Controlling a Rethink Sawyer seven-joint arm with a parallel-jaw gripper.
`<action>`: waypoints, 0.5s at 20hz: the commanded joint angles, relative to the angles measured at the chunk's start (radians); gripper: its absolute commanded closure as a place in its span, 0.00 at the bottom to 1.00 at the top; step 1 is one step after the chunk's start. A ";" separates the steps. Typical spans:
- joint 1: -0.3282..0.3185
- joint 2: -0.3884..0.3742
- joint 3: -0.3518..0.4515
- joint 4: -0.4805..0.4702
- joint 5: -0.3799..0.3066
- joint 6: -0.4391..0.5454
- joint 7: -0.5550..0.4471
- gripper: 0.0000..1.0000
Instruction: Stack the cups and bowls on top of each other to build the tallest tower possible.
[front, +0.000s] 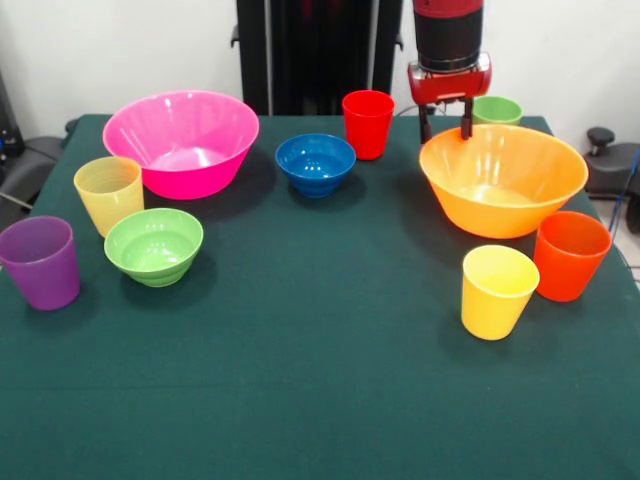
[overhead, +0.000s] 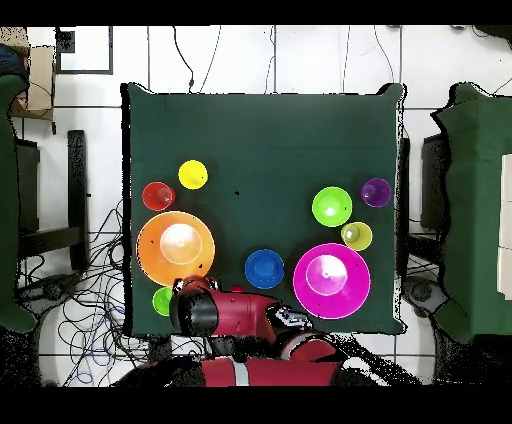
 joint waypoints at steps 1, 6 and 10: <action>0.001 0.045 0.052 -0.108 -0.015 -0.064 0.164 0.00; 0.003 0.047 0.045 -0.109 -0.006 -0.066 0.172 0.00; 0.004 0.040 0.044 -0.108 -0.007 -0.062 0.170 0.00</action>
